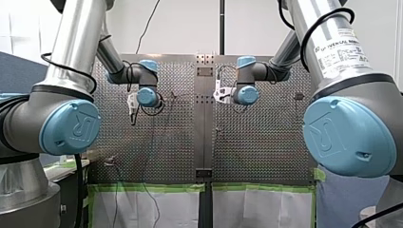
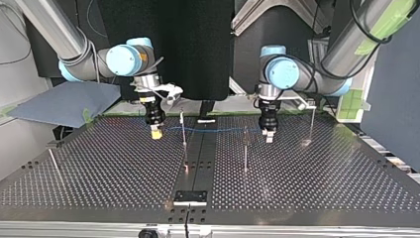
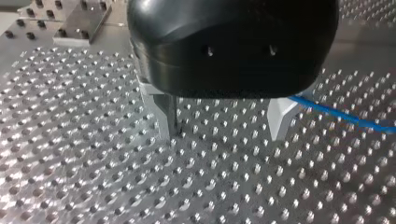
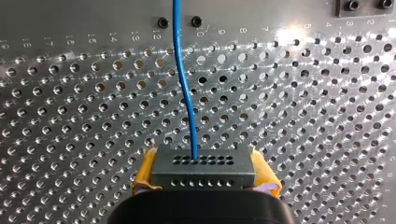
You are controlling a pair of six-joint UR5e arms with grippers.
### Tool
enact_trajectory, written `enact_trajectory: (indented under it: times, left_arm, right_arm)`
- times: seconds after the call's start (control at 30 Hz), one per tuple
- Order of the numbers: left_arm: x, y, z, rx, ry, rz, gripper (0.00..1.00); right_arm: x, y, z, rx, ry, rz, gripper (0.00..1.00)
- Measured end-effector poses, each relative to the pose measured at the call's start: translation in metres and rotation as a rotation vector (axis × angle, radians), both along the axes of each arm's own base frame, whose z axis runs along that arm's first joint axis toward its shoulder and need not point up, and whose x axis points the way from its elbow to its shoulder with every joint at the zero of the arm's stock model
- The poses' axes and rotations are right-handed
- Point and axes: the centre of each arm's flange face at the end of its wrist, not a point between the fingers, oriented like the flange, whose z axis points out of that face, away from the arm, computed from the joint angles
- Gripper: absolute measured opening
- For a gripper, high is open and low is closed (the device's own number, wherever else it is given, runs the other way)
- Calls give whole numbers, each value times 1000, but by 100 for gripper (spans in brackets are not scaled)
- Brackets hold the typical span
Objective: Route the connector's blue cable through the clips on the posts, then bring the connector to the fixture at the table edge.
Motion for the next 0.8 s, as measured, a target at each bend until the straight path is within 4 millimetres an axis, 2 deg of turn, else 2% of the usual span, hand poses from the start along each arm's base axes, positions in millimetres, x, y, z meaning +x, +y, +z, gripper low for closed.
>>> enact_trajectory:
  times: [0.53,0.8]
  left_arm:
    - [-29,-6,14,-104,-53,-128,100]
    - [-50,0,24,-162,-109,-131,100]
  right_arm:
    - [0,1,0,2,3,2,0]
    - [1,1,1,2,4,5,0]
